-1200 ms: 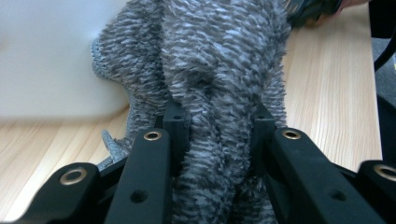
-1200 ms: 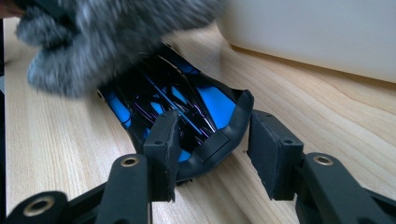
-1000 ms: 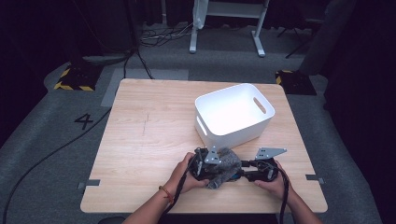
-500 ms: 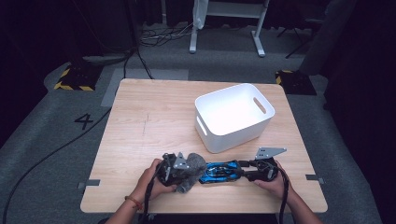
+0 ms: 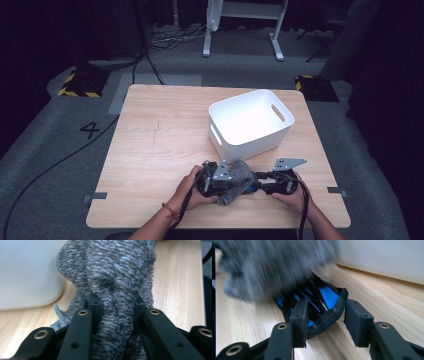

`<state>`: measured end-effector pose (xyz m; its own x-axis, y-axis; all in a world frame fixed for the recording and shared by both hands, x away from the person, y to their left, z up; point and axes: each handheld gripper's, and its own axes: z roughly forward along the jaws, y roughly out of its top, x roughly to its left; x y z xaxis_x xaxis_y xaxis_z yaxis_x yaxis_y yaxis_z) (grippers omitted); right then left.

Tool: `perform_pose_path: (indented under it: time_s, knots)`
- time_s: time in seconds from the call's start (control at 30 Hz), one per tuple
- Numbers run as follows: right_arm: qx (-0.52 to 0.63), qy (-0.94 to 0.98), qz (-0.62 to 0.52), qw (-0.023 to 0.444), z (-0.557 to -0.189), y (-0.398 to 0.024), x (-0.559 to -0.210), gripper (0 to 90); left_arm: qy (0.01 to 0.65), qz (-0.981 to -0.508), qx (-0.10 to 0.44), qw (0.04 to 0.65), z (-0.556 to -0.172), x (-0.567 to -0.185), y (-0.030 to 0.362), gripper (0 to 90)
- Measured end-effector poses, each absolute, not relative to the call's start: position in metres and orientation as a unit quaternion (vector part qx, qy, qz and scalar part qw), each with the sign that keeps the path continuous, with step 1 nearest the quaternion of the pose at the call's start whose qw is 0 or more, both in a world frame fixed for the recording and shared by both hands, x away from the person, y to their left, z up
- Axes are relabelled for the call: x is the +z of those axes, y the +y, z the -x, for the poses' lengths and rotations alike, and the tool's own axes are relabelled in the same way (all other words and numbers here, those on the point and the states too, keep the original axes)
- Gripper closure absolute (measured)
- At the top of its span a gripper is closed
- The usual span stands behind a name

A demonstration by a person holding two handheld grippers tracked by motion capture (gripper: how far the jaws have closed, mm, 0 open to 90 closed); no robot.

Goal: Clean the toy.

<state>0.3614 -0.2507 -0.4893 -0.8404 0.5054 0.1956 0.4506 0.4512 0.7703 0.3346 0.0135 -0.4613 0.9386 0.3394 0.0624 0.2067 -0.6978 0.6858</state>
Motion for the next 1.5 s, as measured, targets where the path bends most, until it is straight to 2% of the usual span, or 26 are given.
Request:
perform_pose_path:
  time_s: [0.27,0.4,0.6,0.7,0.87,1.0,1.1,1.17,1.27,1.5]
  knots:
    - [0.443,0.852,-0.278,0.030,-0.362,-0.250,-0.489,54.8,0.152,-0.919,0.106,0.348,-0.319,-0.468,0.042,71.6]
    - [0.443,0.852,-0.277,0.030,-0.362,-0.250,-0.489,54.8,0.126,-0.939,0.146,0.287,-0.300,-0.474,0.057,71.6]
    - [0.441,0.853,-0.277,0.031,-0.362,-0.250,-0.489,54.8,0.138,-0.940,0.157,0.270,-0.289,-0.477,0.077,71.7]
    - [0.441,0.853,-0.278,0.031,-0.362,-0.250,-0.489,54.8,0.123,-0.931,0.142,0.313,-0.285,-0.471,0.073,71.6]
    - [0.441,0.853,-0.278,0.031,-0.362,-0.250,-0.489,54.8,0.070,-0.931,0.126,0.336,-0.284,-0.465,0.029,71.6]
    - [0.443,0.851,-0.279,0.030,-0.362,-0.251,-0.490,54.9,0.042,-0.939,0.132,0.316,-0.291,-0.470,-0.006,71.6]
    - [0.445,0.850,-0.279,0.030,-0.362,-0.251,-0.490,55.0,0.035,-0.947,0.117,0.297,-0.299,-0.478,-0.017,71.7]
    - [0.445,0.850,-0.279,0.030,-0.362,-0.252,-0.490,55.0,0.037,-0.948,0.102,0.298,-0.304,-0.479,-0.016,72.3]
    - [0.445,0.850,-0.279,0.030,-0.362,-0.251,-0.490,55.0,0.030,-0.952,0.110,0.286,-0.302,-0.479,-0.012,72.8]
    - [0.445,0.851,-0.279,0.032,-0.361,-0.249,-0.490,54.5,0.050,-0.954,0.112,0.273,-0.300,-0.478,0.025,73.1]
